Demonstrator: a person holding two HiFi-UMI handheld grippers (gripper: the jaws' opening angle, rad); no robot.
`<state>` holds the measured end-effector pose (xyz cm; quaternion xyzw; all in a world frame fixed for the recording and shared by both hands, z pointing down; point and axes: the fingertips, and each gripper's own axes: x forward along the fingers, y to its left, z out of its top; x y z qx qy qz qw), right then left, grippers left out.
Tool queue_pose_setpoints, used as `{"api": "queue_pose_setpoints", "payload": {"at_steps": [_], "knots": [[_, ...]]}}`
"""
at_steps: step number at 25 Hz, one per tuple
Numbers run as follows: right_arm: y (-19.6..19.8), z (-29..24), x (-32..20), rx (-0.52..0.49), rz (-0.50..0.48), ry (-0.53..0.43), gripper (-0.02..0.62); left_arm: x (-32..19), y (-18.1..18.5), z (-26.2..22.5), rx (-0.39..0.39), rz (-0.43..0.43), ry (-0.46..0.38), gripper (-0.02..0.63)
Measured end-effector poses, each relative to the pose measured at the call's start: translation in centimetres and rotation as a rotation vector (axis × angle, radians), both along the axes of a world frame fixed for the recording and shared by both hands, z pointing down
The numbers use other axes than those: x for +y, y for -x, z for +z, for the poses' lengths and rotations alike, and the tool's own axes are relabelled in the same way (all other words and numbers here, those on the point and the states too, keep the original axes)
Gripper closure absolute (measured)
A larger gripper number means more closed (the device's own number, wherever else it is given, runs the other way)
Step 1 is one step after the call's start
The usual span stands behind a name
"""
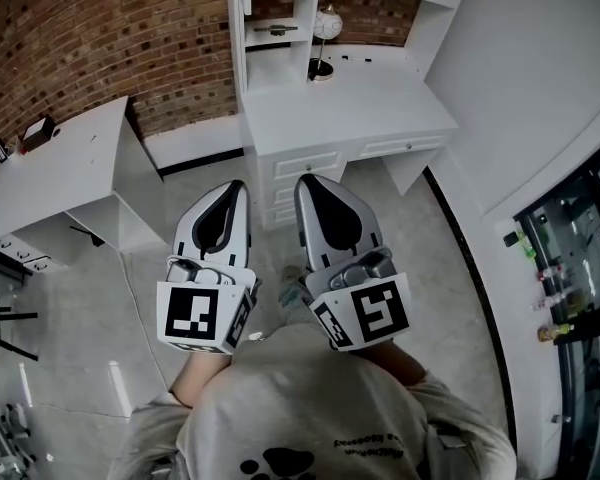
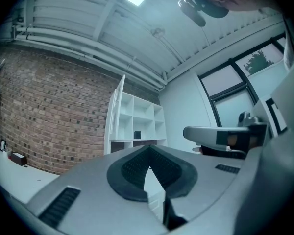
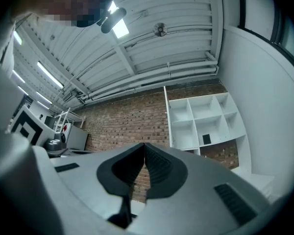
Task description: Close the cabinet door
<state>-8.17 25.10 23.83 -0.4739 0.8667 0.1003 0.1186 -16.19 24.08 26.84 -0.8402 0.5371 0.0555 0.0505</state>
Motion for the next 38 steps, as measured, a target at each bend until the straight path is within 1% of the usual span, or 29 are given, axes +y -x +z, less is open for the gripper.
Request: {"api": "queue_pose_setpoints", "payload": {"at_steps": [5, 11, 16, 20, 24, 27, 32, 35, 38], "knots": [[1.2, -0.3, -2.3, 0.003, -0.029, -0.028, 0.577, -2.3, 0.3, -0.2, -0.003, 0.000, -0.016, 0.598], [1.3, 0.0, -7.0, 0.002, -0.045, -0.038, 0.577, -6.9, 0.2, -0.2, -0.005, -0.008, -0.025, 0.600], [0.7, -0.5, -12.4, -0.005, -0.059, -0.051, 0.577, -12.2, -0.3, -0.6, -0.008, -0.023, -0.039, 0.598], [0.8, -0.8, -16.9, -0.002, -0.077, -0.048, 0.577, -16.6, -0.2, -0.8, -0.017, -0.046, -0.027, 0.598], [0.7, -1.3, -21.5, 0.006, -0.106, -0.042, 0.577, -21.0, -0.4, -1.3, -0.011, -0.069, -0.026, 0.598], [0.7, -1.7, -24.8, 0.006, -0.129, -0.044, 0.577, -24.0, -0.7, -1.6, -0.020, -0.082, -0.033, 0.598], [1.2, -1.4, -29.8, 0.002, -0.173, -0.034, 0.577, -28.6, -0.3, -1.3, -0.028, -0.124, -0.019, 0.598], [1.5, -1.5, -32.4, 0.006, -0.204, -0.040, 0.577, -31.1, 0.1, -1.5, -0.019, -0.152, -0.025, 0.598], [1.4, -1.8, -34.8, -0.002, -0.223, -0.052, 0.577, -33.2, -0.1, -1.6, -0.026, -0.168, -0.034, 0.598]]}}
